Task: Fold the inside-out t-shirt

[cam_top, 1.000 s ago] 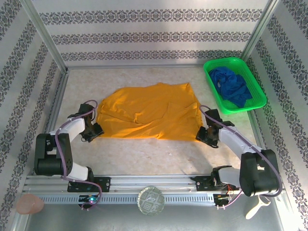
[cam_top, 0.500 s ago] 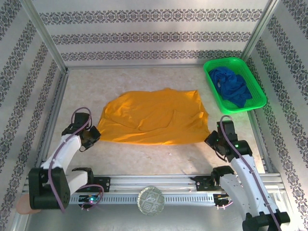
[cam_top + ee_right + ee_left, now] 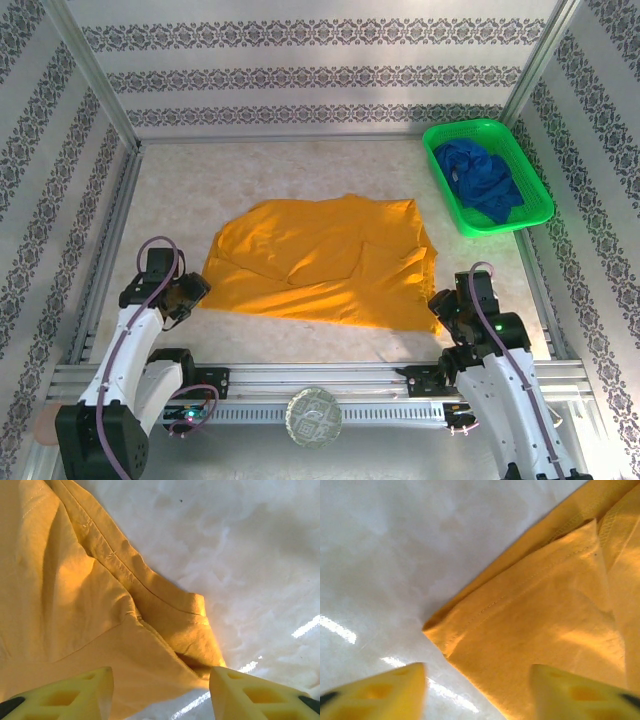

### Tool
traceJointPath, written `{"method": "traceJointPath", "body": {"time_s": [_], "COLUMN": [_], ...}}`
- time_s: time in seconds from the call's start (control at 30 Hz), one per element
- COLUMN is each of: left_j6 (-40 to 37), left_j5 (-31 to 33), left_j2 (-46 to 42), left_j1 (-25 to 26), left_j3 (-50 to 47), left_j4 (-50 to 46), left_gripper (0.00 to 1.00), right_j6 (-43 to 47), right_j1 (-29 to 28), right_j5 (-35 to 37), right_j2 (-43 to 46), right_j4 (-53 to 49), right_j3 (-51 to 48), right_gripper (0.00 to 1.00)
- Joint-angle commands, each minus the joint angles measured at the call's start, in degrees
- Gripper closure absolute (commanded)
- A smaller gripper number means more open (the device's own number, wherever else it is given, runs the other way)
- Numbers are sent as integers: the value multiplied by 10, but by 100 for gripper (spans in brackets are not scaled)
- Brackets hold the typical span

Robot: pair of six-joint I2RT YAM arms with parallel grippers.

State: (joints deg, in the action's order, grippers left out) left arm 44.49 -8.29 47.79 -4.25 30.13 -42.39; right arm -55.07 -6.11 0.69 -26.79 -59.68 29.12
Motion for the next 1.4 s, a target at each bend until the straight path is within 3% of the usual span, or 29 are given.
{"method": "traceJointPath", "body": {"time_s": [0.0, 0.2, 0.33, 0.43, 0.57, 0.83, 1.17, 1.23, 1.37], "left_j6": [-35, -123, -197, -240, -283, -305, -295, -295, -286], "left_j5": [14, -4, -14, -7, -2, 34, 51, 53, 56], "left_j2": [11, 194, 378, 482, 576, 644, 681, 690, 697], "left_j1": [-3, -3, 1, 8, 27, 62, 68, 68, 69], "left_j3": [69, 199, 325, 415, 502, 552, 555, 558, 565], "left_j4": [-24, 36, 32, 11, -14, -30, -25, -24, -19], "left_gripper": [22, 25, 42, 50, 51, 52, 64, 72, 100], "right_j6": [32, 135, 168, 180, 179, 151, 97, 84, 61], "right_j1": [4, 2, -6, -17, -26, -27, -17, -15, -14], "right_j5": [12, -79, -130, -127, -108, -75, -69, -68, -50], "right_j2": [-10, -163, -318, -423, -537, -679, -733, -739, -742], "right_j4": [-15, 138, 244, 289, 339, 378, 397, 396, 380], "right_j3": [46, 99, 149, 198, 244, 290, 284, 279, 280], "right_gripper": [45, 45, 46, 47, 49, 51, 51, 51, 51]}}
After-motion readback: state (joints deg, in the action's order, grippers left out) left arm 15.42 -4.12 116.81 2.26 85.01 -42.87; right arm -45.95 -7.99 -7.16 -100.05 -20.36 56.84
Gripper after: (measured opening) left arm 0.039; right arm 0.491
